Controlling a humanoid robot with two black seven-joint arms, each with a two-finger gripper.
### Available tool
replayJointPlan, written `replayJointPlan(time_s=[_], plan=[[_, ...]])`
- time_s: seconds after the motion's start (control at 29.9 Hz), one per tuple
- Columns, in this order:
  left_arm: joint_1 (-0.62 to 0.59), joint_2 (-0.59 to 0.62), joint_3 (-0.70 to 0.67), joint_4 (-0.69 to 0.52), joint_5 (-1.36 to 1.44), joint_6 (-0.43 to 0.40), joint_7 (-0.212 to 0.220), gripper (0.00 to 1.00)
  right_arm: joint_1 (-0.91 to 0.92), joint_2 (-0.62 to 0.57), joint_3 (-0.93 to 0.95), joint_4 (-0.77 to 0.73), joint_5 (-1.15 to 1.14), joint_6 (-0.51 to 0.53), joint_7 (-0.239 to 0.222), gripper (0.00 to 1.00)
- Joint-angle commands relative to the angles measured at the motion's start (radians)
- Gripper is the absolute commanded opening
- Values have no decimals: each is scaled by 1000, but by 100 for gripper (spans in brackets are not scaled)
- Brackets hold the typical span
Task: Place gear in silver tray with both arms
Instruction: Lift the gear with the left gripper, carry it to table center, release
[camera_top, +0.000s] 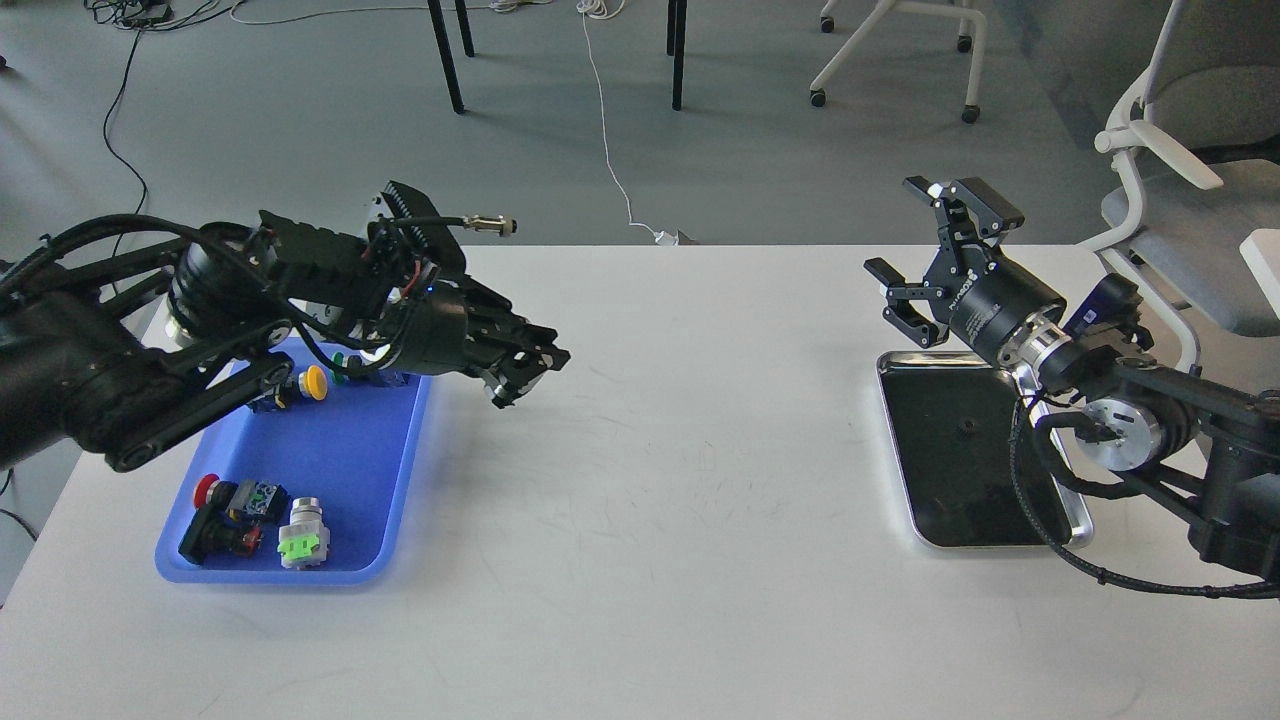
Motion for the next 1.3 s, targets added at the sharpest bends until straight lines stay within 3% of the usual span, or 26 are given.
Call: replayJointPlan(time_s=[0.0, 0.2, 0.43, 1.04, 1.27], plan=[[-28, -121, 37, 19, 3, 0, 0, 12, 116, -5, -55, 1, 0, 0, 0, 96], [-57, -322, 129, 108, 9, 0, 0, 12, 302, 7, -187, 13, 2, 0, 0, 96], [-58, -503, 187, 248, 14, 0, 0, 12, 388, 37, -244, 30, 2, -4, 0, 96], [-25, -513, 284, 343, 16, 0, 0, 13, 374, 46, -270, 30, 0, -6, 0, 96], [-17, -513, 287, 347, 16, 0, 0, 21, 371, 44, -273, 30, 0, -6, 0, 96]])
